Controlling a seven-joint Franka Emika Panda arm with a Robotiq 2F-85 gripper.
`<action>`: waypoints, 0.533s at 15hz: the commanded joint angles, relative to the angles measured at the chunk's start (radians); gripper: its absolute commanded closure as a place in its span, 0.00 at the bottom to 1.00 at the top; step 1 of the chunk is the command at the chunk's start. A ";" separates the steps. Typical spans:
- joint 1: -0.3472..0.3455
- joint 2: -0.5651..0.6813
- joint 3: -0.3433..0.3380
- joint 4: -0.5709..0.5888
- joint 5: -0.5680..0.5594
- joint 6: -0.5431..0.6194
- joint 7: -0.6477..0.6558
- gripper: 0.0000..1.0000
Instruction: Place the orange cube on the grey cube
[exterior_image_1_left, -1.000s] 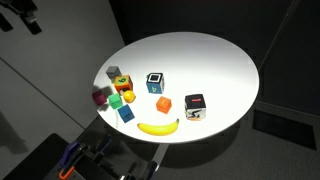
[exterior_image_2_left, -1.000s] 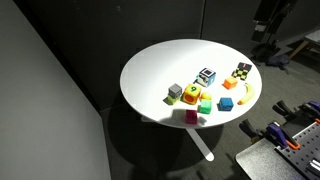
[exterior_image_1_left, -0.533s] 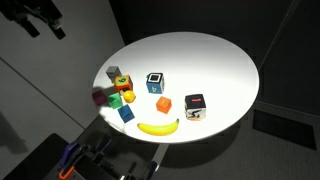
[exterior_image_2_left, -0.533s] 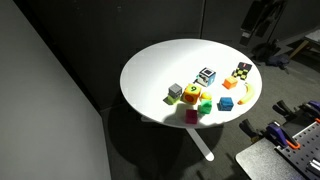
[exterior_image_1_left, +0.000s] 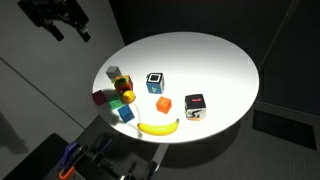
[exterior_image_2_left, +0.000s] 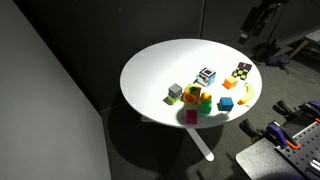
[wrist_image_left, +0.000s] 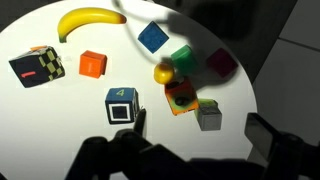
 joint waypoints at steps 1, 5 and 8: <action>-0.024 0.037 -0.029 -0.010 -0.045 0.070 -0.042 0.00; -0.078 0.112 -0.021 0.001 -0.137 0.116 0.014 0.00; -0.113 0.167 -0.011 0.011 -0.211 0.136 0.073 0.00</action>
